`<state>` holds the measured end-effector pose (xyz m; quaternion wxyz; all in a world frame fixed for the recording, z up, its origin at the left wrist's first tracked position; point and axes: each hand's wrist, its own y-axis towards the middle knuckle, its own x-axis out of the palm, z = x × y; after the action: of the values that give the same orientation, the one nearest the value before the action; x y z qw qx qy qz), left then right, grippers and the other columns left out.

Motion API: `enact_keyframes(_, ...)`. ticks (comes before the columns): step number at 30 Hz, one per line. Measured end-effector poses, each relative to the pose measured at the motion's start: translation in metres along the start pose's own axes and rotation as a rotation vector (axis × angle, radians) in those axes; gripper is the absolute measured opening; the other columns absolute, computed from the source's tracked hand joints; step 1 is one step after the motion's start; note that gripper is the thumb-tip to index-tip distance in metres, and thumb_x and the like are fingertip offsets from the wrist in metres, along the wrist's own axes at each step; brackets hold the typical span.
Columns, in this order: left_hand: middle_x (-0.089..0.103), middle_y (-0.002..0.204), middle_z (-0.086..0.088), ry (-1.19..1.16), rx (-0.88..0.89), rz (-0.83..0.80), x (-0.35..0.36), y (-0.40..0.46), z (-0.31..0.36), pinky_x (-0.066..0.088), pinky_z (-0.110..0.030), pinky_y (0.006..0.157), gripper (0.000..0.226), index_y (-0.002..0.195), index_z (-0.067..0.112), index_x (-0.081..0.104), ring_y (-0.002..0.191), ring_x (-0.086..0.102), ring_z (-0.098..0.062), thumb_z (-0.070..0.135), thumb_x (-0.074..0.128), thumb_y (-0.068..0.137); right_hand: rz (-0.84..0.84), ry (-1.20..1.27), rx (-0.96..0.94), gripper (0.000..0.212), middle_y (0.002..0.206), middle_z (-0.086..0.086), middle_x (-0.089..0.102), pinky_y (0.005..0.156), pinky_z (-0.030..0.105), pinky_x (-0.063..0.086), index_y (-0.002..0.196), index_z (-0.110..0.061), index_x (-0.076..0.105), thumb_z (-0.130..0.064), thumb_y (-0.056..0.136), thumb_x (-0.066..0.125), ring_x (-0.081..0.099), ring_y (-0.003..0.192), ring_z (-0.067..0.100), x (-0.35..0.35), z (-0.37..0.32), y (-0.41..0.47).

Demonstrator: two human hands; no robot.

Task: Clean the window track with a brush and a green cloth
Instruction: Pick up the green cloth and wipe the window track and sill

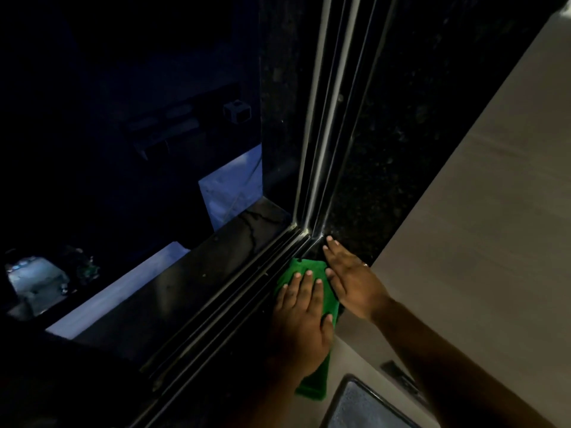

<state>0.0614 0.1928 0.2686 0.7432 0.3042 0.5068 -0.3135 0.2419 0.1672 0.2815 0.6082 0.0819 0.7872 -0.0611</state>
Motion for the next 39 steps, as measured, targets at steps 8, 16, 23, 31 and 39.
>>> enact_keyframes(8, 0.045, 0.149, -0.01, 0.083, -0.016, -0.078, -0.025, -0.081, -0.032, 0.025, -0.043, 0.109, 0.062, 0.14, 0.01, 0.051, 0.137, 0.043, -0.032, 0.044, 0.042, 0.088, -0.105, -0.138, 0.054, 0.096, 0.162, 0.003, -0.007, 0.121, 0.035, -0.001, 0.153, -0.016, 0.001, -0.076, 0.078, -0.002, -0.009, 0.149, 0.018, 0.004, -0.011, -0.003)
enact_keyframes(16, 0.041, 0.152, -0.009, 0.089, 0.053, -0.076, -0.03, -0.055, -0.032, 0.03, -0.044, 0.115, 0.066, 0.145, 0.015, 0.043, 0.138, 0.04, -0.03, 0.045, 0.045, 0.086, -0.076, -0.145, 0.063, 0.097, 0.163, 0.003, 0.001, 0.121, 0.033, 0.001, 0.153, -0.015, 0.008, -0.068, 0.076, -0.019, -0.003, 0.15, 0.018, 0.013, -0.008, 0.002)
enact_keyframes(23, 0.038, 0.153, -0.011, 0.044, 0.085, -0.084, -0.03, -0.052, -0.038, 0.027, -0.047, 0.116, 0.065, 0.145, 0.014, 0.041, 0.143, 0.032, -0.03, 0.042, 0.045, 0.086, -0.074, -0.182, 0.076, 0.081, 0.162, 0.006, 0.007, 0.122, 0.035, 0.007, 0.153, -0.013, 0.013, -0.057, 0.086, 0.0, 0.004, 0.15, 0.021, 0.015, -0.006, 0.002)
enact_keyframes(31, 0.027, 0.158, -0.012, 0.146, 0.023, -0.162, -0.046, -0.145, -0.061, 0.017, -0.047, 0.114, 0.066, 0.151, 0.015, 0.029, 0.146, 0.024, -0.032, 0.045, 0.036, 0.093, -0.084, -0.144, 0.219, 0.066, 0.163, 0.01, 0.006, 0.121, 0.041, 0.003, 0.153, -0.012, 0.012, -0.047, 0.098, 0.022, 0.002, 0.15, 0.026, 0.009, -0.035, -0.004)
enact_keyframes(39, 0.028, 0.158, -0.013, 0.131, 0.104, -0.17, -0.039, -0.077, -0.049, 0.021, -0.049, 0.118, 0.064, 0.152, 0.019, 0.027, 0.146, 0.023, -0.033, 0.043, 0.033, 0.092, -0.036, -0.157, 0.258, 0.07, 0.163, 0.007, 0.006, 0.121, 0.042, 0.004, 0.153, -0.016, 0.011, -0.053, 0.094, 0.017, 0.002, 0.15, 0.025, 0.018, -0.036, -0.003)
